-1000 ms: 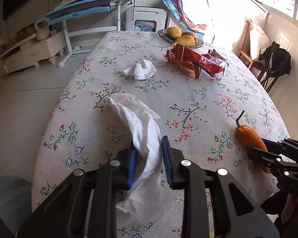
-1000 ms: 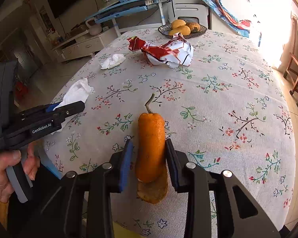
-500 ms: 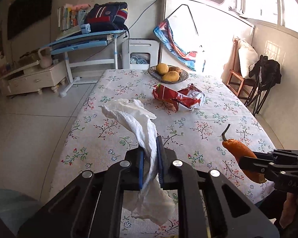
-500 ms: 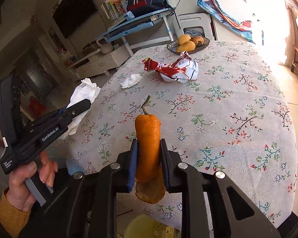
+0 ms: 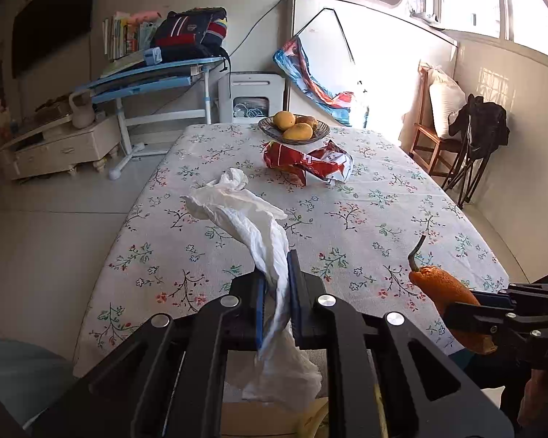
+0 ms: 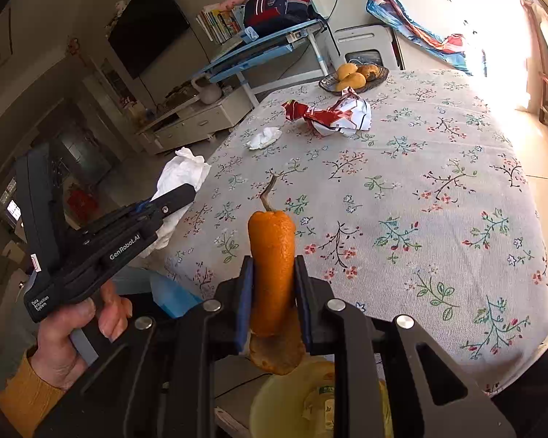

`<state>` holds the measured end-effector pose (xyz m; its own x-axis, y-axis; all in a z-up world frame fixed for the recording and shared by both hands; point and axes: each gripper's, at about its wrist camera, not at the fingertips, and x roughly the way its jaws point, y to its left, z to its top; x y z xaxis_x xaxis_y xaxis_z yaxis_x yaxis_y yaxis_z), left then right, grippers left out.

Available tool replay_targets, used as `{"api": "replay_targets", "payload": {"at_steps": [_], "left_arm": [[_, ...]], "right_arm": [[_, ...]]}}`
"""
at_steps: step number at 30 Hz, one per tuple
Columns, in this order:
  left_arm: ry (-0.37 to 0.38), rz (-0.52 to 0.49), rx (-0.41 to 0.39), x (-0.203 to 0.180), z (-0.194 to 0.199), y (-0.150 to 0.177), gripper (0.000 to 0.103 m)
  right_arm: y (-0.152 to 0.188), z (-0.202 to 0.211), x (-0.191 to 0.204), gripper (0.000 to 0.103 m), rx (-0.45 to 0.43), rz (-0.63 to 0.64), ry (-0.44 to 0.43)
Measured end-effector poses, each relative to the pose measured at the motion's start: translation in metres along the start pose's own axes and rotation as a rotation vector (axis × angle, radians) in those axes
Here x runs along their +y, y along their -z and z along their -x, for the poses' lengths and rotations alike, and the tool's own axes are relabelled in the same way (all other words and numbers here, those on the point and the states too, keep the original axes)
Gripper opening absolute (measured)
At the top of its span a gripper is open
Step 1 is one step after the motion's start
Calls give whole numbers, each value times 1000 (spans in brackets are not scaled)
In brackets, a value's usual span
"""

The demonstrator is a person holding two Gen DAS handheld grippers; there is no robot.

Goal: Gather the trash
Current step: 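Carry the tissue and orange peel to the yellow bin and release both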

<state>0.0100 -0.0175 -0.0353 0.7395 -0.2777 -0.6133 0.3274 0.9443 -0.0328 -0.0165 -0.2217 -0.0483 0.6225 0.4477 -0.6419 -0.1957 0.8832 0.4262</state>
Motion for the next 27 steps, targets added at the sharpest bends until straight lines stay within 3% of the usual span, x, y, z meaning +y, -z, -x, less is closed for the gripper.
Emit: {"api": "replay_targets", "payload": {"at_steps": [12, 20, 23, 25, 27], "left_arm": [[9, -21, 12, -14, 16, 19, 11], [19, -37, 18, -25, 26, 32, 11], [23, -44, 20, -30, 29, 36, 11], [27, -48, 21, -34, 32, 40, 11], [31, -54, 24, -39, 35, 43, 11]], "right_arm": [[43, 10, 8, 23, 83, 1, 2], [75, 5, 10, 24, 182, -7, 38], [84, 1, 10, 27, 222, -8, 61], [88, 1, 10, 40, 228, -8, 75], [88, 4, 10, 43, 215, -8, 85]]}}
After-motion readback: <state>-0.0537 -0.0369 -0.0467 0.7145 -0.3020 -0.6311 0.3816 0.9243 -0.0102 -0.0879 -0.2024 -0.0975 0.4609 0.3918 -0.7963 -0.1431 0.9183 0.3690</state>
